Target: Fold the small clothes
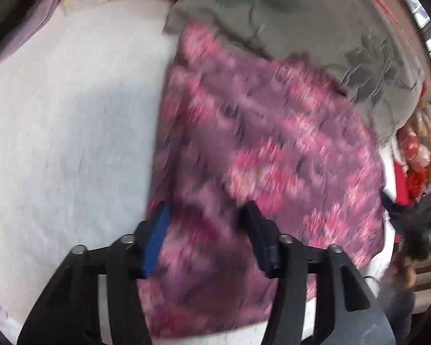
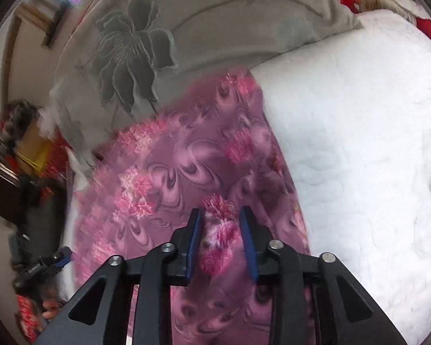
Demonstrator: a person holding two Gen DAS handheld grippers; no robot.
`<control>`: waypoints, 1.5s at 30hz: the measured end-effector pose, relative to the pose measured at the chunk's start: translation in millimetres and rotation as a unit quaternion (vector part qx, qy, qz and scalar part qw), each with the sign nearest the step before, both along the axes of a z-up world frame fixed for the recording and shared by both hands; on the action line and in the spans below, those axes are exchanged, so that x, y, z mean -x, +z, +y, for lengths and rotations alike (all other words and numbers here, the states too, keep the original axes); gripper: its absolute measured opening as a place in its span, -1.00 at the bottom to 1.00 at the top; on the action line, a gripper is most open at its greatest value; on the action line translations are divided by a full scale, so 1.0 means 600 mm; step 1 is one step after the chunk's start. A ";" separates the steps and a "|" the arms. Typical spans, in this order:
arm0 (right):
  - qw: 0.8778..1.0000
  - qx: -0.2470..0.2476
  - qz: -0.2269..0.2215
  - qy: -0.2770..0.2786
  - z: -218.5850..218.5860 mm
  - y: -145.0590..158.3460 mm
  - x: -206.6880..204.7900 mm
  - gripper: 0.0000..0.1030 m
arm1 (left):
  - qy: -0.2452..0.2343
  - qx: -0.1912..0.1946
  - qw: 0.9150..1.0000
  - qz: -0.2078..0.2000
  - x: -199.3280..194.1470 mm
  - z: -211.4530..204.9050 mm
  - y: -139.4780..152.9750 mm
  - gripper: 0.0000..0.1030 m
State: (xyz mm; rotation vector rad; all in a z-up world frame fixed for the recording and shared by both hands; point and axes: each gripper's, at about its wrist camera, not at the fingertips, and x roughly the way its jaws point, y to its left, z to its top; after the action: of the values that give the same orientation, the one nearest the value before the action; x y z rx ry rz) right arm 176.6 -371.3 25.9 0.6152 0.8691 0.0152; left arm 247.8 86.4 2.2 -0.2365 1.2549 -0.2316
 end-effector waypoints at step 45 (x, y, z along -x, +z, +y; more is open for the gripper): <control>0.979 -0.111 -0.089 -0.149 -0.078 0.018 0.232 -0.60 | 0.105 0.121 0.985 -0.062 0.148 0.048 0.090 0.02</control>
State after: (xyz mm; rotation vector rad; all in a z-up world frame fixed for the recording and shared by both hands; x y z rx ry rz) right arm 37.3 -418.3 36.5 0.9358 0.5998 -0.1030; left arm 159.0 115.4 56.4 -0.5529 1.0693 -0.2125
